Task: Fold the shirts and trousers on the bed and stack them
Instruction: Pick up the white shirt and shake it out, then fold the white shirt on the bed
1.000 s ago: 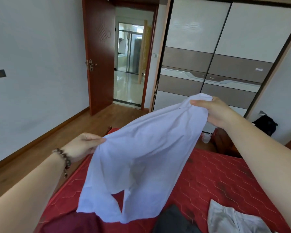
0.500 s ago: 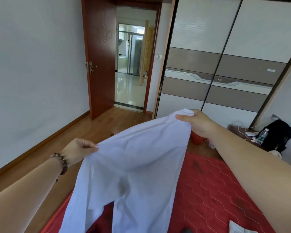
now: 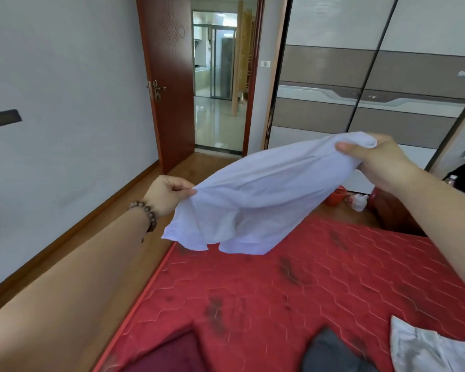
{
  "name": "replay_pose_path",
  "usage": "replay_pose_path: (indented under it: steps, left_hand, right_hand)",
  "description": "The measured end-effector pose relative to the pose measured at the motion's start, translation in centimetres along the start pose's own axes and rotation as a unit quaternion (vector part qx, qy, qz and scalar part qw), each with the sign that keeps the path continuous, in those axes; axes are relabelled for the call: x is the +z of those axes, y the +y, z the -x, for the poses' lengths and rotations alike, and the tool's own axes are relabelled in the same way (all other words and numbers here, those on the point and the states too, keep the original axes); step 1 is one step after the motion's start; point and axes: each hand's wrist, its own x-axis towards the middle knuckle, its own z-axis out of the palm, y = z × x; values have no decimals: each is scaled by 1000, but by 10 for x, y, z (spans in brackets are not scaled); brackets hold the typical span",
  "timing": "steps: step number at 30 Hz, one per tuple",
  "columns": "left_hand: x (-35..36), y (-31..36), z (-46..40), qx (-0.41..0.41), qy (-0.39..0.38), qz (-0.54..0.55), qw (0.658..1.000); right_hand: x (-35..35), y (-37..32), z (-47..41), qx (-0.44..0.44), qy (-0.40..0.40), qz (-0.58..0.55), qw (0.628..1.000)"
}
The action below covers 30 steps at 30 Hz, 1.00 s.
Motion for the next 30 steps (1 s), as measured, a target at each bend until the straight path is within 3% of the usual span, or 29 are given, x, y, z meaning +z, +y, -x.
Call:
replay_pose_path:
  steps: [4,11,18,21,25,28,30]
  left_hand:
    - [26,-44,44,-35,-39,-49,997]
    - [123,-184,168,-118,-117,-174,971]
    - [185,-316,342,-76,-255,-310,913]
    - [197,-339,404,-18,-281,-338,898]
    - [215,-352,467,98,-286,-406,862]
    - [233,-373,500,26,-306,-410,859]
    - [244,-393,519,-18,-361,-433,826]
  right_hand:
    - [2,46,77,67,-61,59,994]
    - [29,200,254,224,-163,149,949]
    - [47,329,442,325,-248,174,896]
    - [48,365,523,305,-273,200,890]
    - [59,392,612,110,-290,313,898]
    - [69,413,664,47,-354,354,864]
    - [74,434,698,60,-382,376,842]
